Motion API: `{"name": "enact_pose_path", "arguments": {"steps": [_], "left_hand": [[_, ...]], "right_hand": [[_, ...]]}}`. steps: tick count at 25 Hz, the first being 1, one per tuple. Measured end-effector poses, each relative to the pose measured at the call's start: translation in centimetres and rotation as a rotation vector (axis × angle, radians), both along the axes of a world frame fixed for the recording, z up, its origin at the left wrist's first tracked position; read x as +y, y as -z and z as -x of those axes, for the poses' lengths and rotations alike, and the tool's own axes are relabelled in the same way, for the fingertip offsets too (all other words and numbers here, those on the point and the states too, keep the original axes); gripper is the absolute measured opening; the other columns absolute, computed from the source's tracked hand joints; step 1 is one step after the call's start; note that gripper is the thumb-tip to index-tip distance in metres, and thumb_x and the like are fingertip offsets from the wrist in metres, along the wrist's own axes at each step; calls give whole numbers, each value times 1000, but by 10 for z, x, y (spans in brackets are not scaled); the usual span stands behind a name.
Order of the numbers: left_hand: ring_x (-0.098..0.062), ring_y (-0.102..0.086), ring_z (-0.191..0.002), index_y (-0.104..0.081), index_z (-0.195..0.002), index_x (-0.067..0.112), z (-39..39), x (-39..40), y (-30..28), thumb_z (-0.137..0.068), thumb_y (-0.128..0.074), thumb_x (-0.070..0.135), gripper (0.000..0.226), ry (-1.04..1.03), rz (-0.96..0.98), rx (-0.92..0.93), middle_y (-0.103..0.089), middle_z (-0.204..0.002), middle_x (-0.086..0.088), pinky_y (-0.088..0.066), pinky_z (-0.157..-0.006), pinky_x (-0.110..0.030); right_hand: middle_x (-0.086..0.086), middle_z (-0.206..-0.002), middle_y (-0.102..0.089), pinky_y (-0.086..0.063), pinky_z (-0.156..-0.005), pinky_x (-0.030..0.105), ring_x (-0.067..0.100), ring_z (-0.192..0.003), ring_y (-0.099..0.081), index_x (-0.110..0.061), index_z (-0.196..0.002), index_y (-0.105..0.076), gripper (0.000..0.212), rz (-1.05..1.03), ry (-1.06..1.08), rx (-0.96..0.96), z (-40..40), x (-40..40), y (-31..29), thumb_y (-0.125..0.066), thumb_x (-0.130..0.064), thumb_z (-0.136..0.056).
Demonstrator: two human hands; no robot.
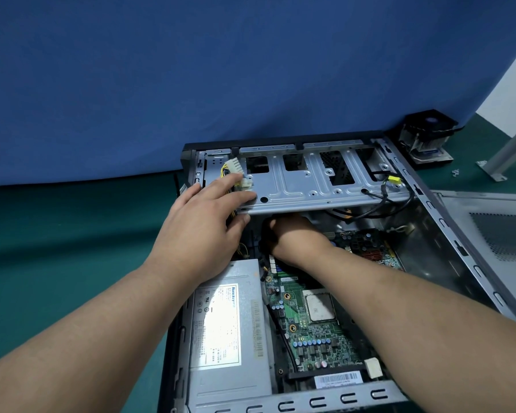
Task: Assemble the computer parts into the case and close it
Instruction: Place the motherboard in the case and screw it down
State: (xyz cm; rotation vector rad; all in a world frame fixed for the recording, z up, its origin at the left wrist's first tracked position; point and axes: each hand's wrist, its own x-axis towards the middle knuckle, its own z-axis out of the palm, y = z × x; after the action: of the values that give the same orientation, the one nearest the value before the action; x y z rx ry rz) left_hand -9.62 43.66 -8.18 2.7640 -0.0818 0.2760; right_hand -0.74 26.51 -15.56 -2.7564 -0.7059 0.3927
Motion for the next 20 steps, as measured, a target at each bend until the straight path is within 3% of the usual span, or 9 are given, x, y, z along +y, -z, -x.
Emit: {"name": "enact_pose_path", "arguments": {"steps": [3,10,20], "left_hand": [[5,-32,-144,-55,-140,47,0,0,0,-102,-52,41,39,2,0,-2,-32,-160,28,-8,-127,-31],[4,-32,-145,-56,-139,47,-1,0,1,-101,-54,40,38,2,2,-2,-32,-160,27,-9,-127,-33],[4,-31,-145,-56,-140,47,-1,0,0,-101,-53,41,39,3,-6,-4,-32,-160,27,-10,-127,-33]], "right_hand": [[13,-110,-66,-41,-78,25,33,-104,-63,-20,-97,-65,8,-5,-4,26,-1,-2,0,-64,-21,-89],[13,-120,-64,-49,-91,31,33,-112,-61,-17,-109,-66,20,16,-34,-14,-1,0,0,-63,-20,-89],[15,-122,-63,-39,-83,25,33,-115,-59,-15,-110,-65,20,-1,-36,16,-4,-3,1,-62,-23,-93]]}}
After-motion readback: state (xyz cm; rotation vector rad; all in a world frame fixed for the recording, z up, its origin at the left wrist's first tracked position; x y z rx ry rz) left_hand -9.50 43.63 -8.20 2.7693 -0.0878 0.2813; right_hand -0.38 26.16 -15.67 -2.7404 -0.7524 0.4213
